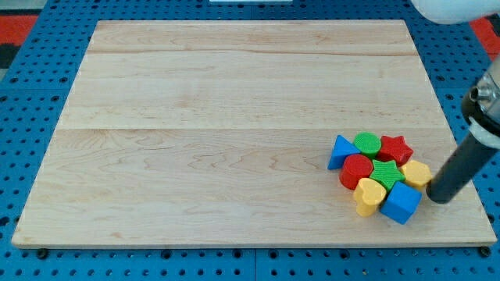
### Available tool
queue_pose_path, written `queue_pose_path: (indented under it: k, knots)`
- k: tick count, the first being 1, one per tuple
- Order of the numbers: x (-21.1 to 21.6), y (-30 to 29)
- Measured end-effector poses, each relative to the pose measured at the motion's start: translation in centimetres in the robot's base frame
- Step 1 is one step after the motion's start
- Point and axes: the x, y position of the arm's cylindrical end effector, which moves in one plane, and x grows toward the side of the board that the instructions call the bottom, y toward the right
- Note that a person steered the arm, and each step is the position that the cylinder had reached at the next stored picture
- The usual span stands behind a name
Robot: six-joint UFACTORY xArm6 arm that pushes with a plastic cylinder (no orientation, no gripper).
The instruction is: Push the group of blocks towards the center of the board
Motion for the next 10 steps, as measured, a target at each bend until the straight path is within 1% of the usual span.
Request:
queue_pose_path:
  k: [1,2,3,4,5,6,7,9,10]
  knots:
    - [-1.1,-2.5]
    - [-4.1,-5.5]
    - [-5.2,-6.9]
    - [-2.7,-1.2]
    - [1.2,2.7]
    - [3.8,1.0]
    - [3.0,-1.8]
    - [1.6,-10.2]
    - [2.8,-11.1]
